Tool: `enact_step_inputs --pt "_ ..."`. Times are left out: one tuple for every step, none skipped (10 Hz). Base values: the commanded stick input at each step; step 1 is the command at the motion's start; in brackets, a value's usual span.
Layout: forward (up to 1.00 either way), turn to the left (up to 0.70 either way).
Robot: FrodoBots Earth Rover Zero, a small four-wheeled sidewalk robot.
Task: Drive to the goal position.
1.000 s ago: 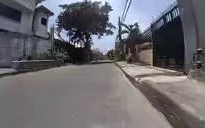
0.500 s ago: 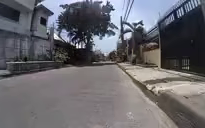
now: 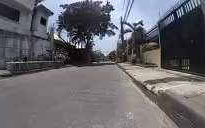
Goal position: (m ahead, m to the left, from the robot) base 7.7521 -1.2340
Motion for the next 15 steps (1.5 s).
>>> enact_step_inputs --pt "1.0 0.0" --pt "1.0 0.0" --pt "1.0 0.0" --pt "1.0 0.0" --pt "1.0 0.0" --pt "1.0 0.0" --pt "1.0 0.0" --pt "1.0 0.0" --pt "1.0 -0.21" --pt "1.0 -0.4" --pt "1.0 -0.4" --pt "1.0 -0.4" --pt "1.0 -0.26" --pt "1.0 0.0" --pt "1.0 0.0"
